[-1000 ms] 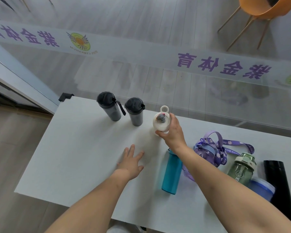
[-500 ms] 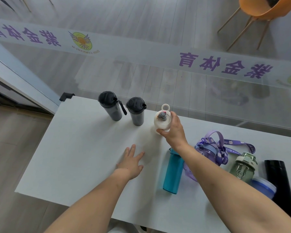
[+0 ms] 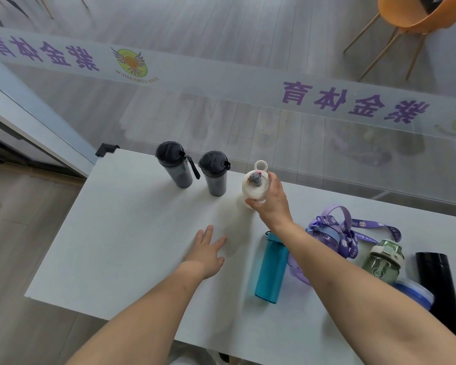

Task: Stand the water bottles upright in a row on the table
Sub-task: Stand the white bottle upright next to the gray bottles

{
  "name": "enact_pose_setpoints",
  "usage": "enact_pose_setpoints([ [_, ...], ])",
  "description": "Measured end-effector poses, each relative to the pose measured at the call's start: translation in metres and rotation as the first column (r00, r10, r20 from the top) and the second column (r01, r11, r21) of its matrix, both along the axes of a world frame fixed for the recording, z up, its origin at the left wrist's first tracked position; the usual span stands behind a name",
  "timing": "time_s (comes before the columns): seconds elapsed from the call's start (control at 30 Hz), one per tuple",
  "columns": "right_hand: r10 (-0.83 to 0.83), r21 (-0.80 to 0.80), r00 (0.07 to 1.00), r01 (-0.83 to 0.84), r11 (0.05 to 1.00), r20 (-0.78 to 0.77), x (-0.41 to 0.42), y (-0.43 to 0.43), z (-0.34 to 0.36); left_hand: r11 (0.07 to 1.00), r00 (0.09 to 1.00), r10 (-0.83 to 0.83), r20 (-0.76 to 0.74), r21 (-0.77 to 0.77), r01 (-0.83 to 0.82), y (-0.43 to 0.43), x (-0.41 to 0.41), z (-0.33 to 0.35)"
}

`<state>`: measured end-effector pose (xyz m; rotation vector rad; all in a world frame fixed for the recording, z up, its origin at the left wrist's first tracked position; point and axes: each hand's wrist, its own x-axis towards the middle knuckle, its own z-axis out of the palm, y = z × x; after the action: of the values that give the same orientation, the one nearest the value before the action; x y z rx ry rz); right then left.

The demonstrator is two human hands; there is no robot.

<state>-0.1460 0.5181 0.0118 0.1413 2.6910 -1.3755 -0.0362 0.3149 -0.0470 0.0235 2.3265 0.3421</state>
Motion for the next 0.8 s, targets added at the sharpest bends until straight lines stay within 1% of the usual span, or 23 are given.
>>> enact_pose_setpoints([
  [0.2,-0.008,0.002,1.000,0.008,1.000,0.030,0.000,0.000,0.006,1.000,1.000,0.007,0.003,-0.007,-0.007,0.003,-0.001,0.004],
  [0.4,-0.048,-0.030,0.997,0.050,0.998,0.063,0.001,-0.004,0.009,1.000,1.000,0.006,0.014,-0.018,-0.006,0.006,-0.002,0.010],
  [0.5,-0.022,-0.035,0.996,0.025,0.999,0.082,0.001,-0.001,0.013,1.000,1.000,0.003,0.014,-0.021,-0.002,0.005,-0.002,0.010],
  [0.57,0.023,-0.027,0.991,-0.019,0.999,0.130,0.002,0.006,0.018,1.000,1.000,0.000,0.023,-0.027,0.001,0.004,-0.002,0.010],
  [0.63,0.046,0.028,0.982,-0.052,0.998,0.181,0.009,0.016,0.021,0.999,1.000,-0.002,0.030,-0.034,0.003,0.005,0.000,0.012],
  [0.7,0.036,0.146,0.975,-0.070,0.987,0.221,0.024,0.030,0.020,0.999,1.000,-0.003,0.027,-0.040,0.004,0.009,0.002,0.014],
  [0.8,0.033,0.312,0.963,-0.118,0.943,0.267,0.057,0.049,0.017,0.998,0.999,-0.025,0.024,-0.064,0.026,0.014,0.007,0.017],
])
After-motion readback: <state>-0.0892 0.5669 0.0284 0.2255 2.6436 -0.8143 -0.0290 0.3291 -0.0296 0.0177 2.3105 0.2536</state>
